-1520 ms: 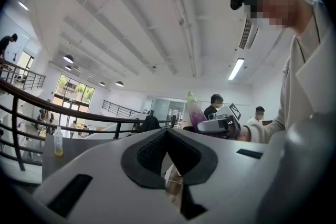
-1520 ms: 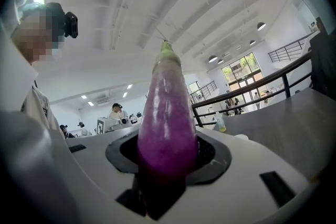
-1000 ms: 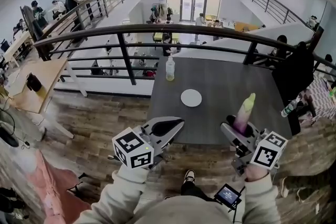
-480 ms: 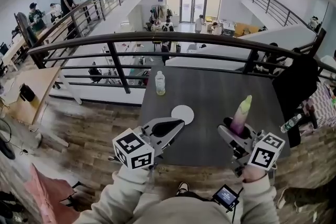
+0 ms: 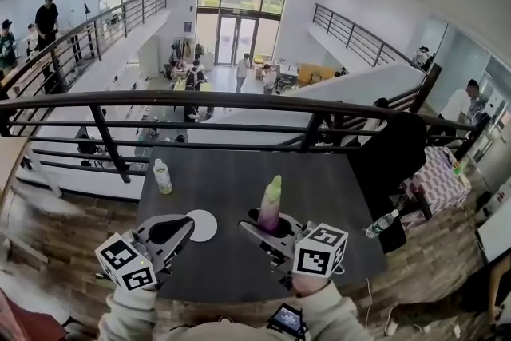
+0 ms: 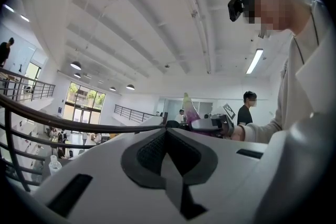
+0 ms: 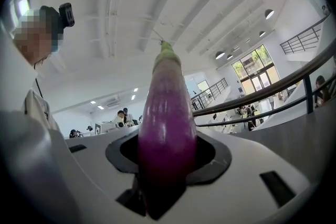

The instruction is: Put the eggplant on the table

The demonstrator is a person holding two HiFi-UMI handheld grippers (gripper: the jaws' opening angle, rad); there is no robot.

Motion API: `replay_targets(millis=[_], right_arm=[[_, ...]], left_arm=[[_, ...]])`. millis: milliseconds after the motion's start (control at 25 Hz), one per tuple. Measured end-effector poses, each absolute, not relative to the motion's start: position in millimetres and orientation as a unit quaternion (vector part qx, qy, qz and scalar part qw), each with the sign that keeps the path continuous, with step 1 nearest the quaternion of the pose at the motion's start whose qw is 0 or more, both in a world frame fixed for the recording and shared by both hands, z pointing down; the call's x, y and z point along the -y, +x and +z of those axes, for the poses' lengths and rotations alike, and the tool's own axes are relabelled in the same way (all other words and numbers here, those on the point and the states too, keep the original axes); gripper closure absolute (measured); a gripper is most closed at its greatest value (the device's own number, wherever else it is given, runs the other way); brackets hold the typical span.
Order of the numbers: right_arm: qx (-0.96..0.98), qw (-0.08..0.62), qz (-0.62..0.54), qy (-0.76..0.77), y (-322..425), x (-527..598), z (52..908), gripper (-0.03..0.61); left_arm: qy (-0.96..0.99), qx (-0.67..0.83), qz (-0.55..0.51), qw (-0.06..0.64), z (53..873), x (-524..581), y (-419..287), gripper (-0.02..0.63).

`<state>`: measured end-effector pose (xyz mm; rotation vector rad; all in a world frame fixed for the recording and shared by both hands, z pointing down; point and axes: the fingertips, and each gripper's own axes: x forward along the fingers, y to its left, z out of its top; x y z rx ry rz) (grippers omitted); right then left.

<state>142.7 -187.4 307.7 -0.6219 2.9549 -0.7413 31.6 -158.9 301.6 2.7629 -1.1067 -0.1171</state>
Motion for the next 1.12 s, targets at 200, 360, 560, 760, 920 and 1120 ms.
replay_targets(millis=[200, 360, 560, 760, 920, 1120], right_arm=[[-0.948, 0.014, -0.256, -0.189, 143.8, 191.0, 325.4, 0.377], [-0.947, 0.013, -0.264, -0.184, 134.0, 207.7, 317.0, 0.377], [-0.949, 0.014, -0.269, -0.165, 124.2, 221.1, 309.4, 0.377], [-0.950, 0.014, -0.262, -0.168, 101.1, 238.6, 310.0, 0.377], [-0.948, 0.012, -0.266, -0.174, 84.4, 252.4, 305.5, 0.377], [-0.941, 0.004, -0.276, -0.195, 58.2, 275.6, 316.7, 0.377]], left_arm=[[0.925, 0.368, -0.031, 0.088, 315.6, 163.6, 38.5, 0.609], [0.925, 0.368, -0.029, 0.092, 308.5, 176.7, 31.4, 0.609], [0.920, 0.381, -0.022, 0.092, 299.6, 190.0, 22.6, 0.609], [0.922, 0.378, -0.021, 0.083, 297.4, 210.2, -1.9, 0.609], [0.925, 0.368, -0.019, 0.092, 297.4, 223.9, -15.6, 0.609], [0.929, 0.353, -0.020, 0.111, 311.0, 247.1, -42.3, 0.609]])
